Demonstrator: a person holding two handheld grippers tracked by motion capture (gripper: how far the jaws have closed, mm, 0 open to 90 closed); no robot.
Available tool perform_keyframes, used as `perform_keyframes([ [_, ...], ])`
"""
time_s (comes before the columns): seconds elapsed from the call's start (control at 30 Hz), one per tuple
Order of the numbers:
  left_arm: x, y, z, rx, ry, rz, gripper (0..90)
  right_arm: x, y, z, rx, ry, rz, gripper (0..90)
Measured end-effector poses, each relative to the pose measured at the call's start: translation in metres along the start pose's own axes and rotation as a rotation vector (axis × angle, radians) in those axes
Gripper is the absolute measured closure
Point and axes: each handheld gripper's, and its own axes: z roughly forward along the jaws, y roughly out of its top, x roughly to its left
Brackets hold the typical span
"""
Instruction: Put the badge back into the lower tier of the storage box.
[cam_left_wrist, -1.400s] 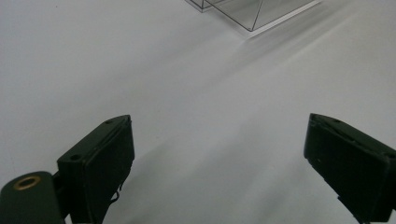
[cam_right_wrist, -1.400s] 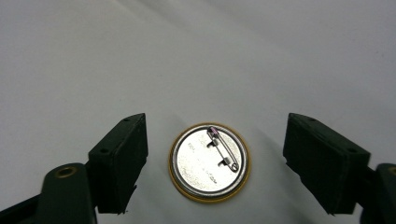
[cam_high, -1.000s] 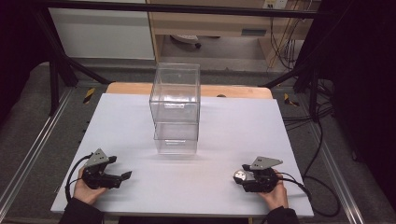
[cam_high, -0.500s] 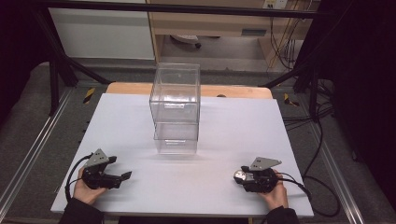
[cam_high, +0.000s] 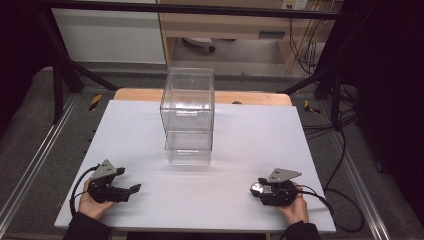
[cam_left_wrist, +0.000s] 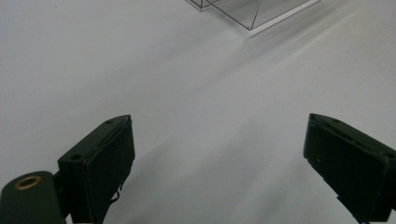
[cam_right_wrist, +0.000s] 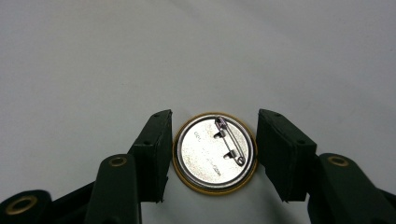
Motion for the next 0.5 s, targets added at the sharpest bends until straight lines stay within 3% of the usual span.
perform_keyframes([
  [0.5, 0.0000, 0.0000, 0.0000, 0.000, -0.001, 0.000, 8.5, -0.0012, 0.0009, -0.0015, 0.005, -0.002, 0.005, 47.7],
])
